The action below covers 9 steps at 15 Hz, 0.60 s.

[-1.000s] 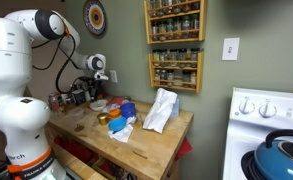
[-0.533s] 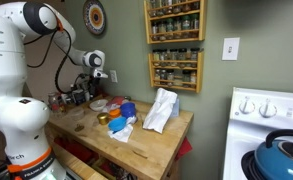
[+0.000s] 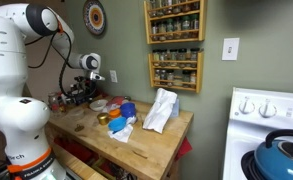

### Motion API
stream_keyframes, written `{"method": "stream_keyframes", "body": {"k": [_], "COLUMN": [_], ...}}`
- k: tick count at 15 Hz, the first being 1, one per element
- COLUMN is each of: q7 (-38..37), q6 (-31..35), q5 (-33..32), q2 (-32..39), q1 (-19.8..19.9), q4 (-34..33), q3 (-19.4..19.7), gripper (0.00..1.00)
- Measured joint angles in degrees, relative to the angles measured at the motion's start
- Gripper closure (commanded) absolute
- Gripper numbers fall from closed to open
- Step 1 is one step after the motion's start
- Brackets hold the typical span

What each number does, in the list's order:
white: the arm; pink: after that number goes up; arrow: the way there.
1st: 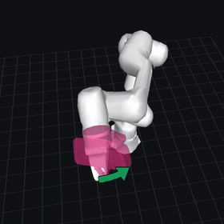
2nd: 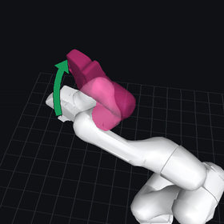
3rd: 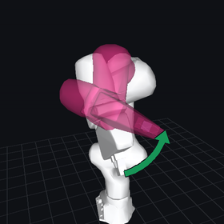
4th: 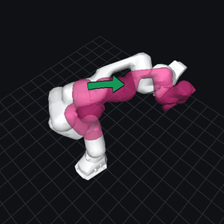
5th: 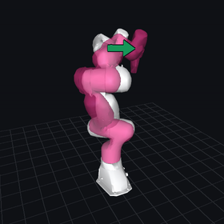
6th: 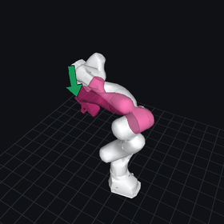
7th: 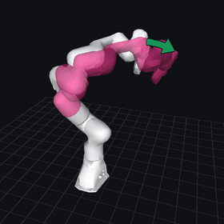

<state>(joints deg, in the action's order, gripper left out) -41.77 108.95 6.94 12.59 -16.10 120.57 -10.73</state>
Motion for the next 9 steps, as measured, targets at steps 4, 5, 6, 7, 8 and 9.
{"method": "stream_keyframes", "body": {"k": [4, 5, 6, 7, 8, 9], "q7": [9.7, 11.7, 13.4, 15.2, 16.6, 17.8], "q6": [2.1, 2.9, 4.0, 5.1, 6.4, 7.8], "q5": [-0.5, -0.3, 0.2, 0.8, 1.1, 1.5], "q2": [0.0, 0.0, -0.1, -0.1, -0.2, -0.2], "q1": [-0.6, -0.6, -0.6, -0.6, -0.7, -0.7], "q4": [3.1, 3.8, 4.5, 5.1, 5.8, 6.5], "q3": [-1.6, -1.9, -2.0, -2.2, -2.3, -2.5], "gripper": [0.0, 0.0, 0.0, 0.0, 0.0, 0.0]}}
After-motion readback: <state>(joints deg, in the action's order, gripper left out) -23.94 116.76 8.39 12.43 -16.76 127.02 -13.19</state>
